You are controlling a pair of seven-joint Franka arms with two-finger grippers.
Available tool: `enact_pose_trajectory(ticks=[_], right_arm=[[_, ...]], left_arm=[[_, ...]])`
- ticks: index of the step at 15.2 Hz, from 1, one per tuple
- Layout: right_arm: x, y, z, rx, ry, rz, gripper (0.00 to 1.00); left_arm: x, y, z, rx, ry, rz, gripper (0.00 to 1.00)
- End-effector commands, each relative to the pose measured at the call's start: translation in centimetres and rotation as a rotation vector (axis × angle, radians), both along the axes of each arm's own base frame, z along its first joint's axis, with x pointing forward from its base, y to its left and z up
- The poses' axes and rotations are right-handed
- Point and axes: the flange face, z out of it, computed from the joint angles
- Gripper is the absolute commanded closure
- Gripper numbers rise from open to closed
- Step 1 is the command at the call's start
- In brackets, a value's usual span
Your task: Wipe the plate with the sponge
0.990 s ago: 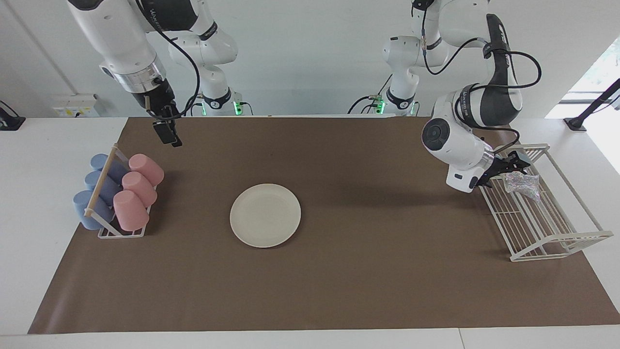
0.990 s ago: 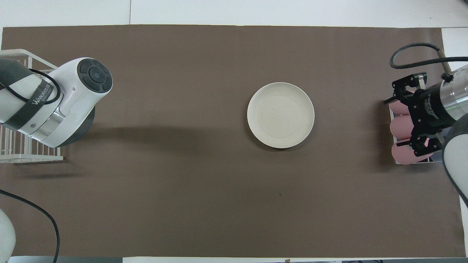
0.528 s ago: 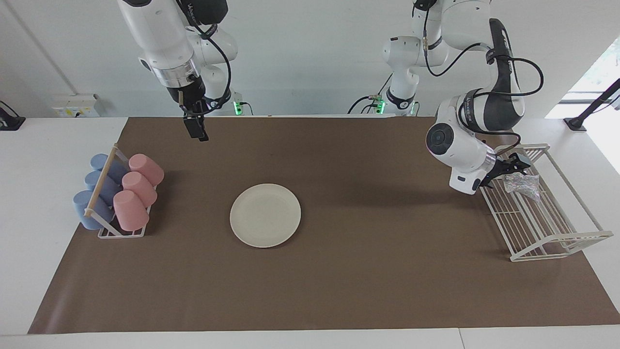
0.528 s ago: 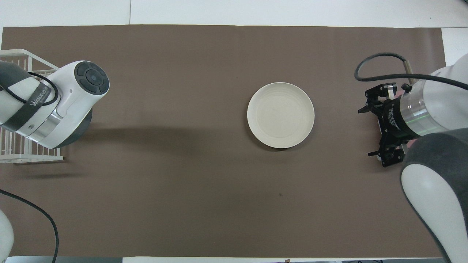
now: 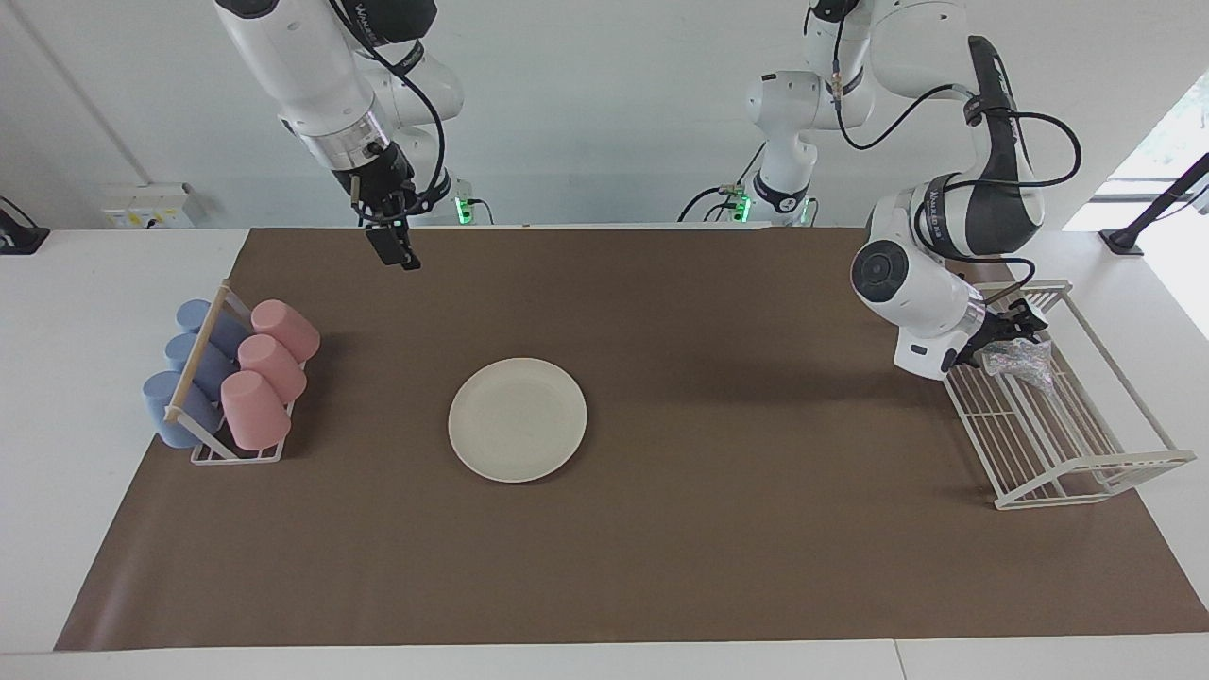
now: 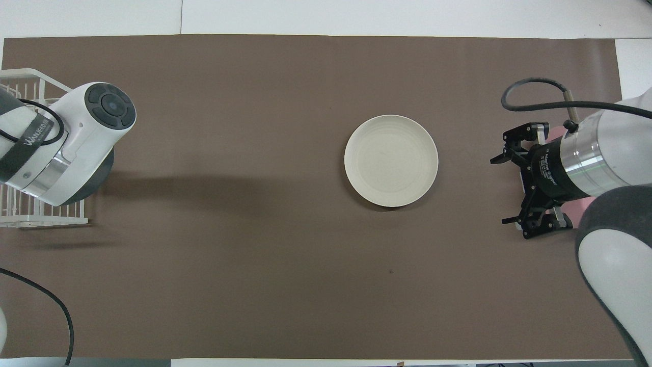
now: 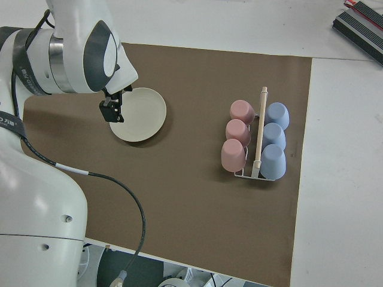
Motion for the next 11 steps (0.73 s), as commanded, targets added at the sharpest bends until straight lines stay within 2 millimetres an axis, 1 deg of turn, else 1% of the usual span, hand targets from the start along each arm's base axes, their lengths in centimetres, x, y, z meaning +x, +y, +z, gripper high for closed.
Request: enact_pose_trajectory(ticks=[1,2,3,5,6,8,9,11], right_arm=[[-0.4,-0.6,-0.1,0.02,-0.015,-0.04,0.0],[-0.2,-0.1,0.0,0.012,-0.032,-0.031,0.0],[-0.2,0.4,0.1,-0.011,-0.047,-0.03,0.0],[-0.7,2.6,0.1,-0.06,-0.059,-0.025,0.0],[-0.8,3.0,0.2,-0.053,-0.062,-0.035,0.0],[-0.1,3.3,0.6,-0.034,-0.096,-0.113,0.0],[0.0,3.7,0.7,-0.028,-0.11,-0.134,0.0],[-0.1,5.8,0.8,-0.014,-0.136,-0.165,0.0]], left_arm=[[-0.5,0.2,-0.1,0.004,-0.015,-0.018,0.81],[-0.4,0.1,-0.1,0.004,-0.016,-0.019,1.0],[-0.4,0.1,-0.1,0.002,-0.019,-0.02,1.0],[-0.3,0.1,-0.1,-0.002,-0.023,-0.025,1.0],[-0.2,0.2,-0.1,-0.009,-0.027,-0.026,1.0],[-0.1,0.1,-0.1,-0.021,-0.034,-0.027,1.0],[0.1,0.0,0.0,-0.025,-0.037,-0.033,1.0],[0.4,-0.5,0.7,-0.036,-0.043,-0.036,1.0]])
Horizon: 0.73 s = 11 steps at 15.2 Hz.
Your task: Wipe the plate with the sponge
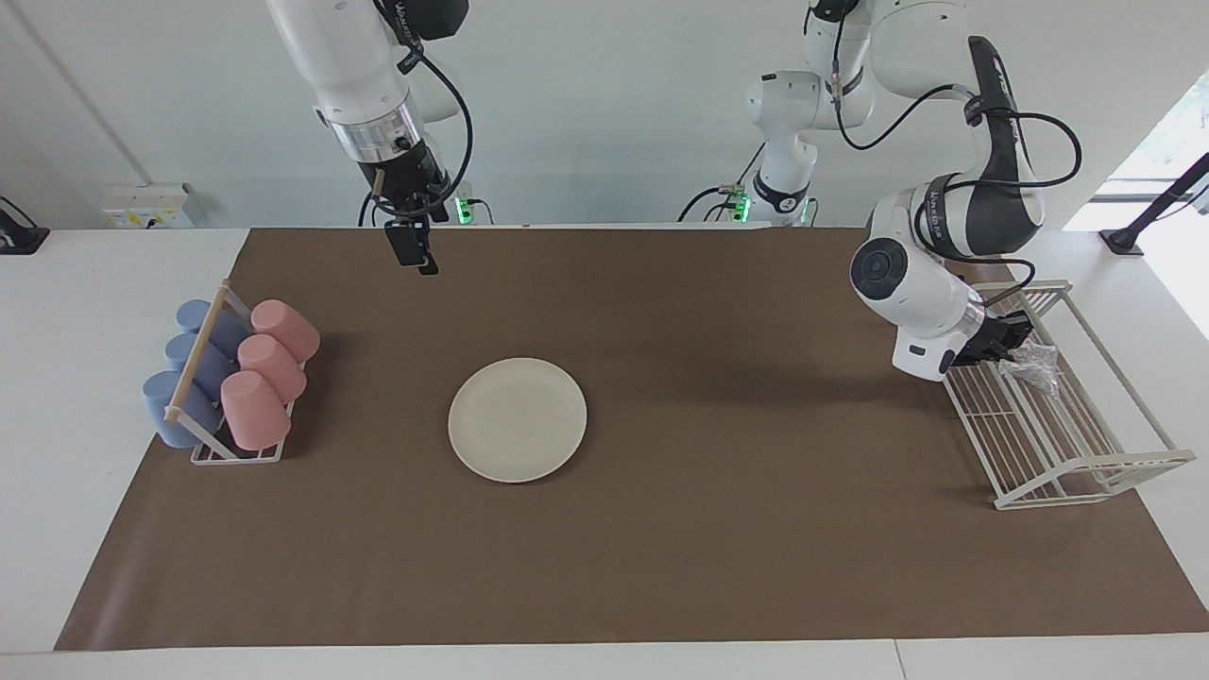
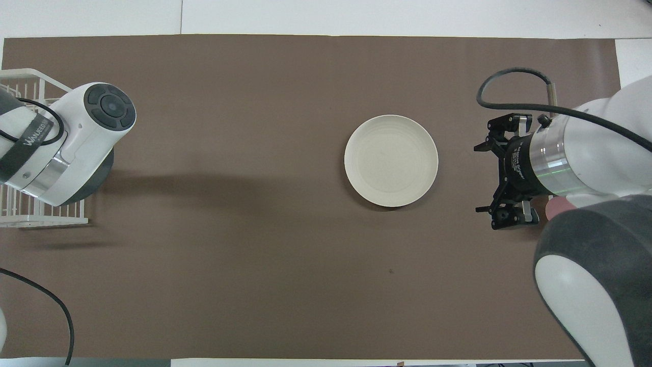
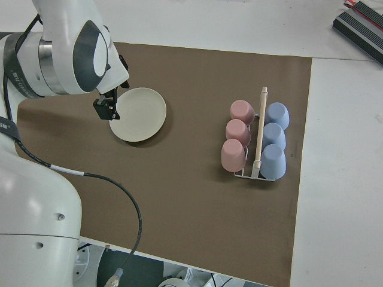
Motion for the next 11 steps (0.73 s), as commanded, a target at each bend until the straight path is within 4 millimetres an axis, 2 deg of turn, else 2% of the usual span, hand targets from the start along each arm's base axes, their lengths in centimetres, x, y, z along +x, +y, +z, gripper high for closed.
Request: enact_pose_trajectory(ticks=[1,3,4,6,8,11], right_arm=[[-0.2,1.6,0.2,0.021,-0.052,-0.088,0.0],[0.1,2.2,0.4,0.055,-0.063,-0.169,0.0],[-0.2,3.7,0.5,0.064,-0.076,-0.161,0.0],[-0.4,5.5,0.5,0.079,-0.087,-0.197,0.0],[-0.7,8.2,0.2,0.089,-0.094,-0.22,0.0],[-1.0,8.6,-0.2,0.076,-0.082,-0.222,0.0]], left_arm=[[0.4,-0.8,1.8,-0.056,-0.04,0.007,1.0],[1.3,-2.2,5.4,-0.228,-0.088,0.082,1.0],[1.5,-3.0,7.3,-0.307,-0.095,0.124,1.0],[1.3,-6.4,10.5,-0.431,-0.063,0.193,1.0],[0.1,-8.7,13.5,-0.606,-0.02,0.255,1.0],[-1.8,-10.2,17.8,-0.96,0.023,0.329,1.0]])
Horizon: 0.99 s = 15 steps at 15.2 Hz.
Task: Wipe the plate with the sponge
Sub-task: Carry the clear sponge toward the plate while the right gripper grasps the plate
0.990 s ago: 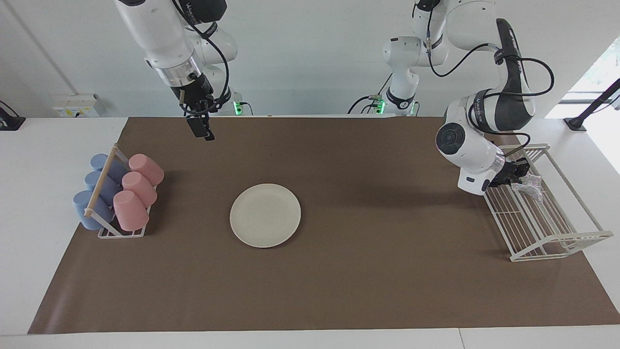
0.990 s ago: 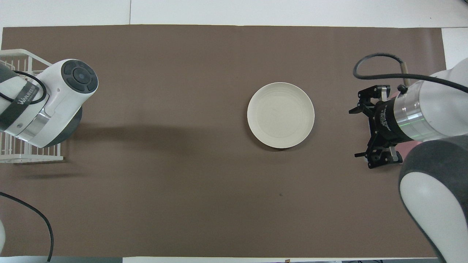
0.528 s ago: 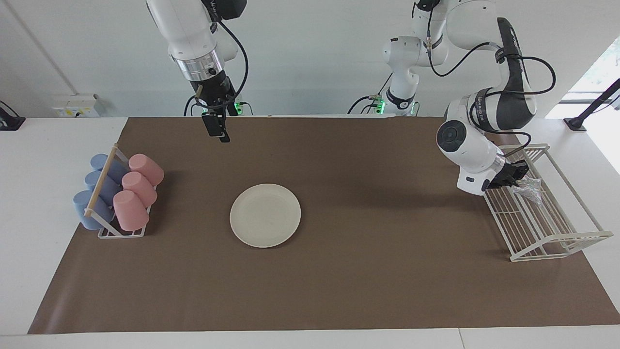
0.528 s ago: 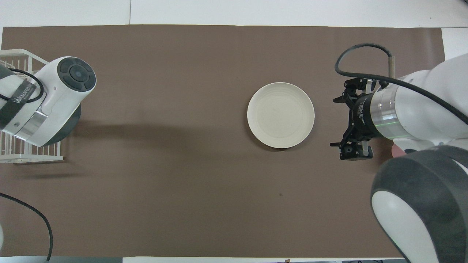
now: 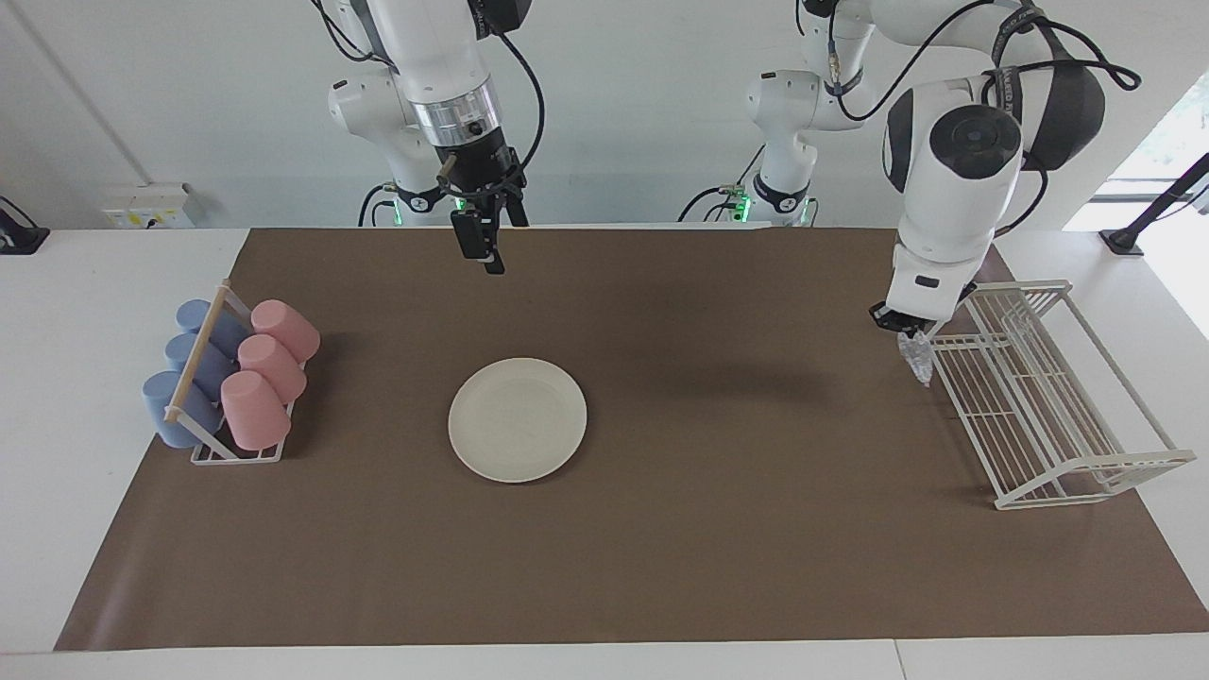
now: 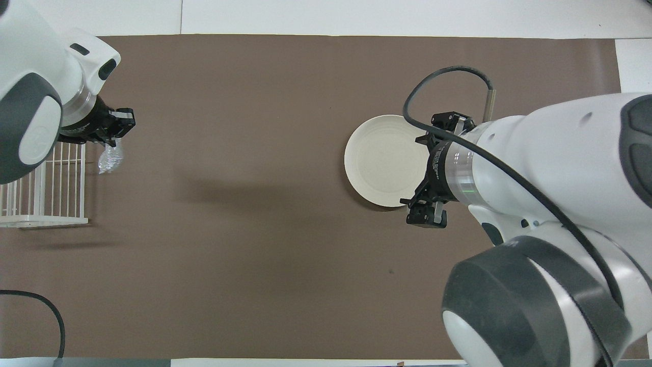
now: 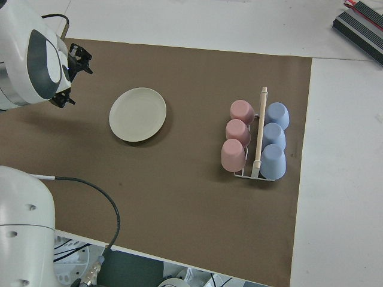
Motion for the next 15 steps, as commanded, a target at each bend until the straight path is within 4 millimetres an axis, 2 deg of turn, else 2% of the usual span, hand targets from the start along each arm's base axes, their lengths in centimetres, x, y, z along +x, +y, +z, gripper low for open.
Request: enact_pose_trajectory(ticks=[1,2,4,7,12,15], right_arm=[[0.0,-0.3,-0.3,-0.005,0.001,-0.014,0.0],[-0.1,-0.4,-0.4,-0.006,0.001,-0.006,0.0],[-0.3,-0.4,-0.5,-0.009,0.004,0.004,0.0],[-0.5,-0.4,-0.7,-0.01,0.019,-0.001,0.0],[-1.4,1.2,-0.9,-0.011,0.019,0.031,0.0],[-1.5,1.6,-0.8,0.006,0.011,0.019,0.0]], left_arm=[[-1.2,0.6,3.4,-0.277,0.029,0.066,1.0],[-1.5,0.9,3.7,-0.362,0.052,0.085,1.0],[-2.0,0.9,3.2,-0.514,0.107,0.113,1.0],[-4.4,0.0,2.2,-0.743,0.172,0.098,1.0],[-10.0,-1.3,-2.2,-1.084,0.156,0.088,1.0],[-11.3,-3.0,-4.6,-1.221,0.162,0.066,1.0]])
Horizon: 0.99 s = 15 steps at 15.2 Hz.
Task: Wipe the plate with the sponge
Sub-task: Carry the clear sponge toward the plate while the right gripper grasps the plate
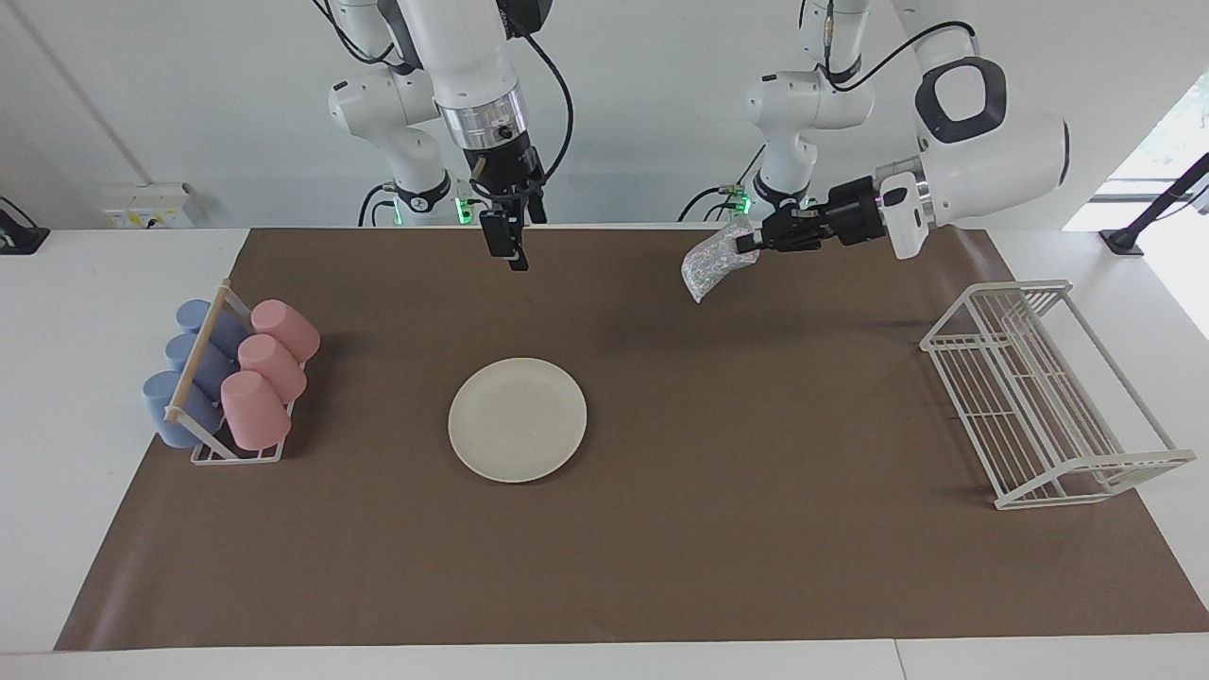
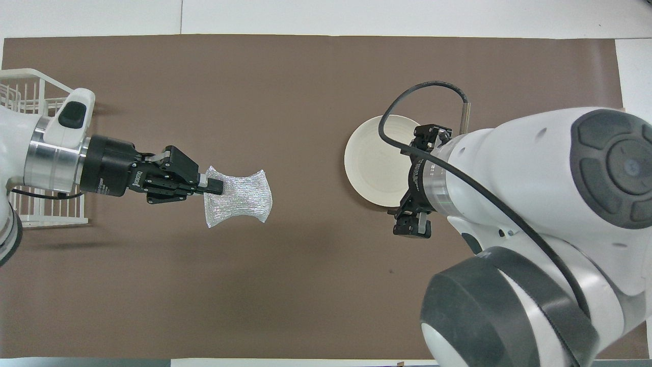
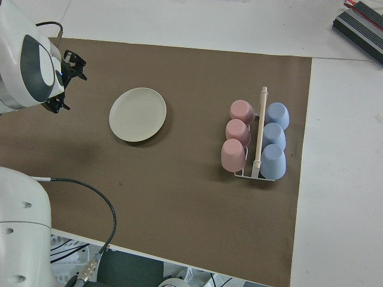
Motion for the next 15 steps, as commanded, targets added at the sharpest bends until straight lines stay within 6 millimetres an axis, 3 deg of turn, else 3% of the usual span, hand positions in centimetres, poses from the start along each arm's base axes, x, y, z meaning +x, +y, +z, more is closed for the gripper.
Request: enact_pose_trajectory(ticks=[1,5,7,11,15], right_arm=[[-0.9,0.8,-0.3,0.02,-0.014,-0.009,0.0],[-1.9,5.4,-1.3,0.118,-0.109,-0.049,0.0],[-3.1,7.2,-2.4,0.123,-0.097,-0.046,0.0],[-5.6,8.4,-4.4,0.1,-0.063,-0.001,0.0],[-6.0,10.4,-5.0,0.121,-0.087,0.019,0.0]], left_arm=[[-2.3,-1.0,-2.4,-0.135,-0.023,0.016,1.0],[-3.6,-5.0,-3.9,-0.26,-0.025,0.024,1.0],[-4.0,-5.3,-4.9,-0.329,-0.035,0.049,1.0],[-4.2,-5.3,-5.7,-0.348,-0.043,0.042,1.0],[-4.3,-5.3,-5.8,-0.352,-0.037,0.03,1.0]])
